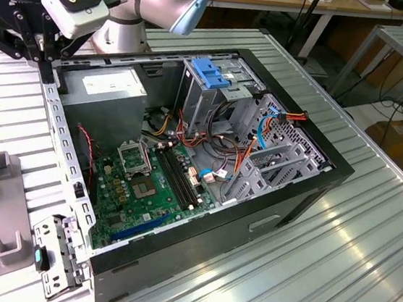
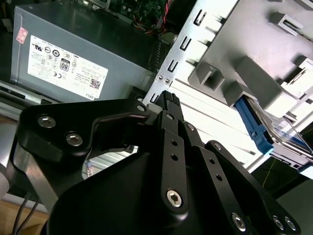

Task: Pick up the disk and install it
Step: 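Reach for the disk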

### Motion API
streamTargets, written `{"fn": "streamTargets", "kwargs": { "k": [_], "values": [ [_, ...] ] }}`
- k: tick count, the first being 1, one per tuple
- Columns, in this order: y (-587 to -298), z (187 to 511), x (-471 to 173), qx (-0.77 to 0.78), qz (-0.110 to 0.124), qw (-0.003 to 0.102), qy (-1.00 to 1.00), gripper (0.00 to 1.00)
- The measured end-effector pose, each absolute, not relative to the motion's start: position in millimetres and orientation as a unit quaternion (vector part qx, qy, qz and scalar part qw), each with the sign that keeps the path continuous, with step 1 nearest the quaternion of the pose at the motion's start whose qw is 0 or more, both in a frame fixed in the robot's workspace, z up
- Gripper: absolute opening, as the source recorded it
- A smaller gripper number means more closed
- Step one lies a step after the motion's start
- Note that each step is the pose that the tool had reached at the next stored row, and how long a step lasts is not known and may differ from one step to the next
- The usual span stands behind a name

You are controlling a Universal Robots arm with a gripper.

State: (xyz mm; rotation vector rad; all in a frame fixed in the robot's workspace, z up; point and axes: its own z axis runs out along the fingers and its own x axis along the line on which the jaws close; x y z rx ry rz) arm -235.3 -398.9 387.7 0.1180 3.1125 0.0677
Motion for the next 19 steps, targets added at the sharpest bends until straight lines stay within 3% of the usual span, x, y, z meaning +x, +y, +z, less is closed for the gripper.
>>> {"fn": "streamTargets", "kwargs": {
  "k": [19],
  "values": [
    [-398.9,385.8,-261.8,0.038,0.022,0.013,0.999,0.11]
  ]
}}
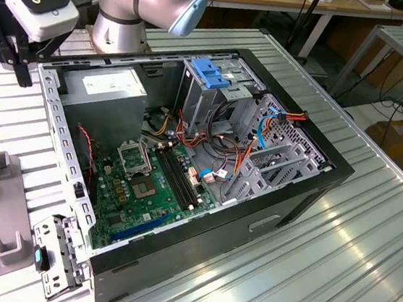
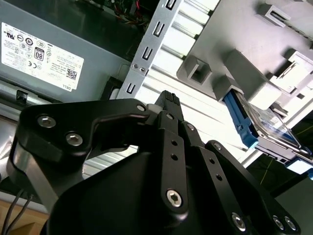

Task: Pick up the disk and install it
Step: 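Reach for the disk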

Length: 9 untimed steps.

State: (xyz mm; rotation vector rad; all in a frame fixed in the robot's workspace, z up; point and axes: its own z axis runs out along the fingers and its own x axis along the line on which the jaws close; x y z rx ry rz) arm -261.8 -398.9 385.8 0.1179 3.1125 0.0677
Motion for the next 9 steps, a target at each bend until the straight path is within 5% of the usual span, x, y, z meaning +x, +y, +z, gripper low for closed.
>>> {"fn": "streamTargets", "kwargs": {
  "k": [9],
  "values": [
    [-391.1,385.1,-282.7,0.038,0.022,0.013,0.999,0.11]
  ]
}}
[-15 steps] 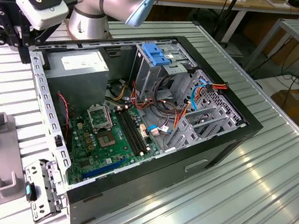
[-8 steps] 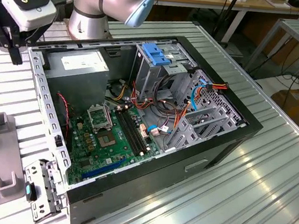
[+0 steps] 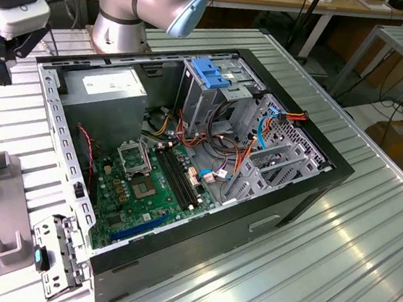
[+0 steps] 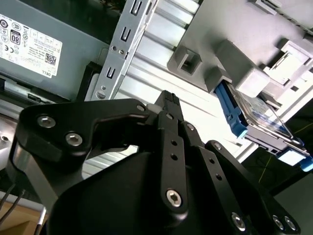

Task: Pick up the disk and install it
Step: 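Reach for the disk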

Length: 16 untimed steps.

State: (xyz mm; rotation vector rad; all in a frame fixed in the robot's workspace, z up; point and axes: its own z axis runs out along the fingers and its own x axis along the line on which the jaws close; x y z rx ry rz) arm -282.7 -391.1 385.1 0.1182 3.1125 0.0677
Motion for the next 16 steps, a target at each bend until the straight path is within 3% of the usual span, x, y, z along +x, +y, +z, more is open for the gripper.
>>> {"fn": "streamTargets", "kwargs": {
  "k": [10,16],
  "values": [
    [-386.3,384.0,-285.2,0.039,0.026,0.008,0.999,0.11],
    [-386.2,383.7,-289.8,0.039,0.027,-0.007,0.999,0.11]
  ]
}}
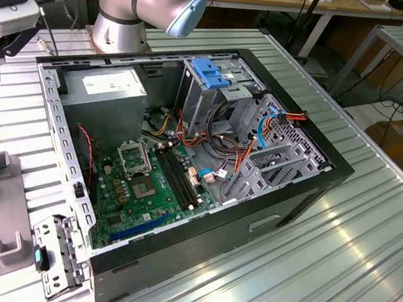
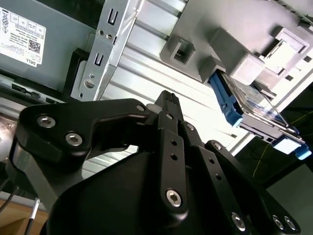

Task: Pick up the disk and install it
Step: 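Reach for the disk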

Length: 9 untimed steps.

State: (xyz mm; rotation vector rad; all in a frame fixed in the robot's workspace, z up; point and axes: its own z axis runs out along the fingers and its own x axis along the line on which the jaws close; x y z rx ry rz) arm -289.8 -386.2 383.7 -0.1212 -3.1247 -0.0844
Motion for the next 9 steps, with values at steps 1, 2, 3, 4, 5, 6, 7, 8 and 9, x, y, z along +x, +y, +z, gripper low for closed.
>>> {"fn": "streamTargets", "kwargs": {
  "k": [1,2,3,4,5,6,7,8,9],
  "values": [
    [-386.2,383.6,-292.0,-0.039,-0.027,0.007,-0.999,0.11],
    [-386.2,383.5,-294.9,-0.039,-0.028,0.008,-0.999,0.11],
    [-386.2,383.3,-296.9,-0.039,-0.029,0.008,-0.999,0.11],
    [-386.2,382.9,-298.0,-0.039,-0.029,0.008,-0.999,0.11],
    [-386.2,382.7,-298.9,-0.039,-0.029,0.008,-0.999,0.11],
    [-386.2,382.4,-300.1,-0.039,-0.03,0.009,-0.999,0.11],
    [-386.2,382.4,-301.0,-0.039,-0.03,0.009,-0.999,0.11],
    [-386.2,382.3,-302.7,-0.039,-0.031,0.01,-0.999,0.11],
    [-386.2,382.3,-303.8,-0.039,-0.031,0.01,-0.999,0.11]
  ]
}}
